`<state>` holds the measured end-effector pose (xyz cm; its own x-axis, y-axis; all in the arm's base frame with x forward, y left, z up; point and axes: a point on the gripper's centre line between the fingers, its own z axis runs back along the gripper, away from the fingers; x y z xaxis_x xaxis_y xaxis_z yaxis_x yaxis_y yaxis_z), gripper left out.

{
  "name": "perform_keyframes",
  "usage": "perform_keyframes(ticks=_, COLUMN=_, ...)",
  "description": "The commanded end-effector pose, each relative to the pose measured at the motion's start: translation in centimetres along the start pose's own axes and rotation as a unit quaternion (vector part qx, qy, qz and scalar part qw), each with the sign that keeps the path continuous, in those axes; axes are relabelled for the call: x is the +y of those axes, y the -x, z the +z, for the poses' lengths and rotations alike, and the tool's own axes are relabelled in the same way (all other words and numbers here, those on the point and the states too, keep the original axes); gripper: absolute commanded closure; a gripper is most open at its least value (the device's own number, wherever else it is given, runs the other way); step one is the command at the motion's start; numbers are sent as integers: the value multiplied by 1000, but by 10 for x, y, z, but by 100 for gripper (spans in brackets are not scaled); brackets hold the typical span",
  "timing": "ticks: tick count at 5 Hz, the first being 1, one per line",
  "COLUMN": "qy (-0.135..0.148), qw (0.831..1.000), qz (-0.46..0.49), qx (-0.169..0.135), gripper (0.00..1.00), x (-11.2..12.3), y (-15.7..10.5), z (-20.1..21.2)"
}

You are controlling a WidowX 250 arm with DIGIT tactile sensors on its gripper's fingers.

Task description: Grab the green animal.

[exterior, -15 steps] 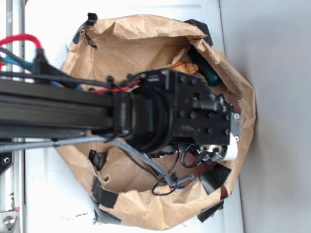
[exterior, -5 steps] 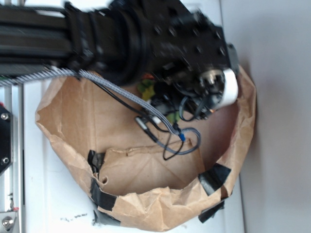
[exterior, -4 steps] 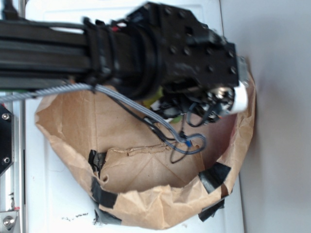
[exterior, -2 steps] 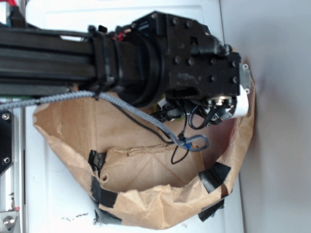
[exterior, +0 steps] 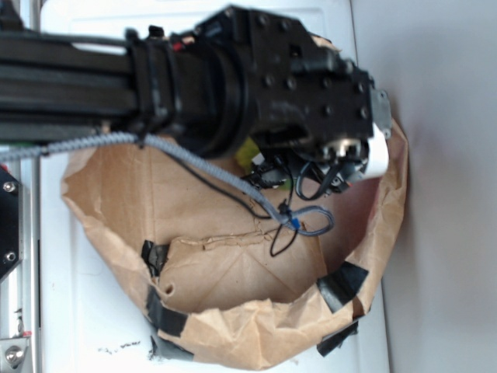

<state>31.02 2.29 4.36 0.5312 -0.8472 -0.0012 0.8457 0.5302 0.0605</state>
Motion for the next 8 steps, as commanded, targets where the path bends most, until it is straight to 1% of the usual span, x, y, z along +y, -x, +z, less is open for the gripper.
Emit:
perform_keyframes(ticks=1, qy=20, qw=999, qz=-23, qx=-37, gripper=0, x=-43, y=26, z=51)
perform_keyframes(ticks=2, qy=33, qw=998, qz=-23, qx=-56, gripper=0, x=-40, y=37, z=66)
perform_keyframes(ticks=3, qy=35, qw=997, qz=-29, qx=-59, gripper=0, x=-38, y=38, z=65)
perform_keyframes(ticks=4, qy=27, qw=998, qz=-21, qx=-53, gripper=0, x=-29, y=30, z=57)
perform_keyframes(ticks=5, qy=31, qw=999, qz=-16, qx=-37, gripper=0, x=-22, y=18, z=42)
perform_keyframes(ticks=6, qy=32, qw=999, qz=-23, qx=-17, gripper=0, x=-20, y=8, z=24)
perform_keyframes(ticks=7, qy=39, qw=999, qz=-22, qx=5, gripper=0, x=-24, y=0, z=5)
perform_keyframes(ticks=8, qy=35, qw=999, qz=-27, qx=20, gripper=0, x=-39, y=-3, z=-7)
